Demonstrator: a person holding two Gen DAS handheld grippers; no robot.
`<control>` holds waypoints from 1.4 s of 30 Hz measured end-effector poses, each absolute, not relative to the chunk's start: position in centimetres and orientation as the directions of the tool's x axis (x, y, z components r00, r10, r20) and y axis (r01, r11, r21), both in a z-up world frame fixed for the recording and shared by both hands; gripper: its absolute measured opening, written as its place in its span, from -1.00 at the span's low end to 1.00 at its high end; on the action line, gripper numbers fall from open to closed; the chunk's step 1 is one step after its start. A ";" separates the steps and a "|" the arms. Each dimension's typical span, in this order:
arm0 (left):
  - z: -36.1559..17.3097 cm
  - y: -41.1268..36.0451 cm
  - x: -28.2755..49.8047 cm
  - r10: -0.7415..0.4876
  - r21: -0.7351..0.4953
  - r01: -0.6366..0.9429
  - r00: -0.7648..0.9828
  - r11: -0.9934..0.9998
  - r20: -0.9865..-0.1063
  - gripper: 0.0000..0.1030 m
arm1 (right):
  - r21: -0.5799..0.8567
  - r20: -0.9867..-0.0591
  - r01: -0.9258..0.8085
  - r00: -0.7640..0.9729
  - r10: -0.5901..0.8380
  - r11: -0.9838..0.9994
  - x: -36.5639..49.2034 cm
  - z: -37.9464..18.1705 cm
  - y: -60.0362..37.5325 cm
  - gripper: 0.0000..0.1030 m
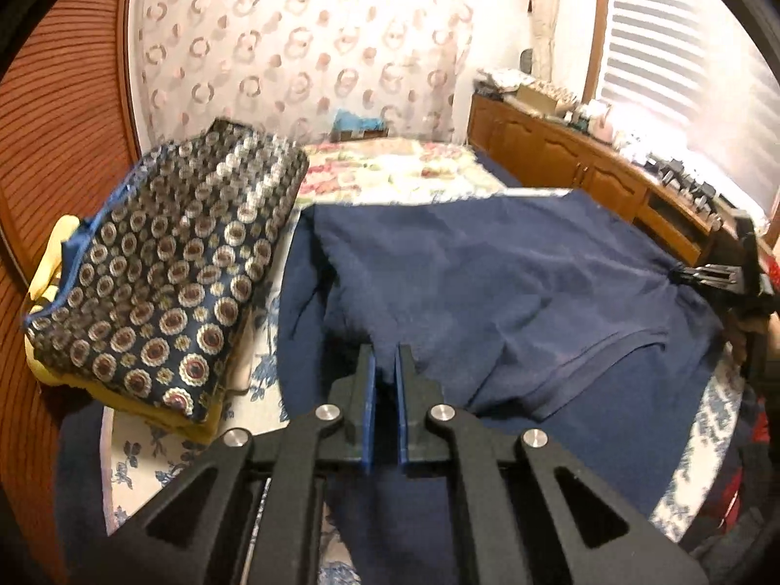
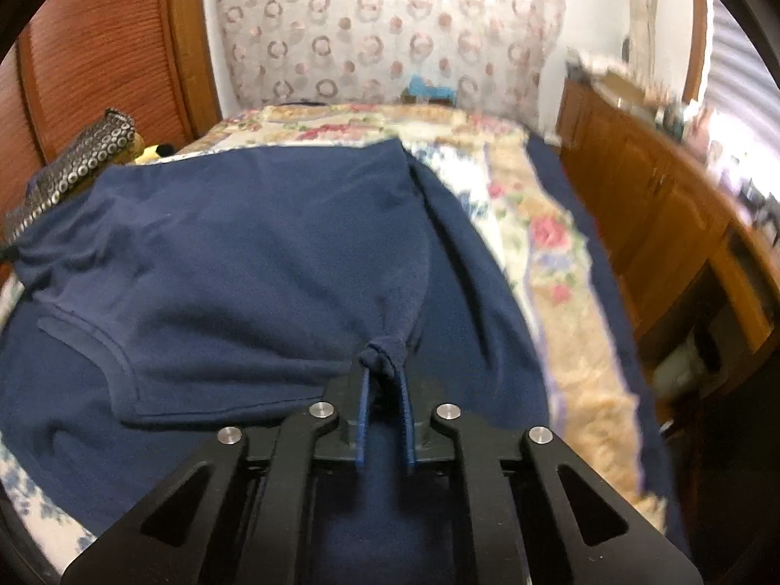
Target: Fold small clothes
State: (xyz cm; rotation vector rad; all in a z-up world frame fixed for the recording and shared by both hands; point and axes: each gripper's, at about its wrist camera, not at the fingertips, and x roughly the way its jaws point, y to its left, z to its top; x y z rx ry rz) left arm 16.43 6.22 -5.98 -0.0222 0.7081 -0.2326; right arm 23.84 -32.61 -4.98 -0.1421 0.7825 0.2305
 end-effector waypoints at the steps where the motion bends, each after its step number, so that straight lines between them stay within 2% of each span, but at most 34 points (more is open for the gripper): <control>1: -5.4 6.1 16.1 -0.232 -0.104 0.215 0.741 0.971 -0.631 -0.93 | -0.043 -0.703 -0.256 0.694 0.153 0.966 23.7 -4.7 -32.7 -0.88; 6: -3.9 5.7 14.0 -0.265 -0.119 0.242 0.764 0.963 -0.588 -0.93 | -0.016 -0.631 -0.267 0.750 0.197 0.964 21.8 -1.5 -33.4 -0.89; 18: -0.7 6.4 8.3 -0.333 -0.170 0.286 0.787 0.943 -0.519 -0.93 | -0.027 -0.543 -0.282 0.810 0.223 0.959 16.2 4.6 -35.8 -0.90; 22: -2.3 6.4 6.4 -0.295 -0.135 0.267 0.770 0.954 -0.566 -0.93 | -0.029 -0.548 -0.288 0.805 0.226 0.957 14.3 4.9 -36.4 -0.90; 27: -6.9 6.9 6.3 -0.273 -0.162 0.223 0.699 0.961 -0.661 -0.88 | -0.041 -0.660 -0.286 0.728 0.189 0.957 14.8 -0.2 -36.3 -0.89; 29: -8.5 6.8 6.1 -0.265 -0.166 0.209 0.674 0.964 -0.689 -0.86 | -0.022 -0.682 -0.276 0.707 0.187 0.961 14.8 -1.8 -36.4 -0.79; 33: -9.3 6.6 5.8 -0.247 -0.141 0.210 0.666 0.968 -0.704 -0.62 | -0.020 -0.680 -0.253 0.713 0.173 0.967 14.4 -2.6 -36.1 -0.49; 35: -9.2 6.6 5.9 -0.250 -0.145 0.210 0.668 0.967 -0.701 -0.52 | -0.025 -0.667 -0.250 0.725 0.170 0.968 14.1 -2.2 -35.8 -0.42; 37: -9.1 6.5 5.9 -0.233 -0.138 0.194 0.668 0.971 -0.707 -0.24 | -0.028 -0.653 -0.246 0.738 0.169 0.969 13.8 -1.7 -35.5 -0.28; 39: -9.1 6.7 5.9 -0.227 -0.135 0.188 0.672 0.973 -0.704 -0.07 | -0.027 -0.638 -0.257 0.749 0.182 0.966 13.5 -1.2 -35.1 -0.21; 40: -9.0 6.8 6.0 -0.228 -0.136 0.187 0.675 0.973 -0.702 0.09 | -0.025 -0.632 -0.265 0.752 0.190 0.964 13.2 -1.0 -35.0 -0.17; 42: -9.1 7.0 6.1 -0.220 -0.138 0.174 0.676 0.975 -0.703 0.18 | -0.024 -0.621 -0.288 0.755 0.211 0.957 12.8 -0.7 -34.1 -0.12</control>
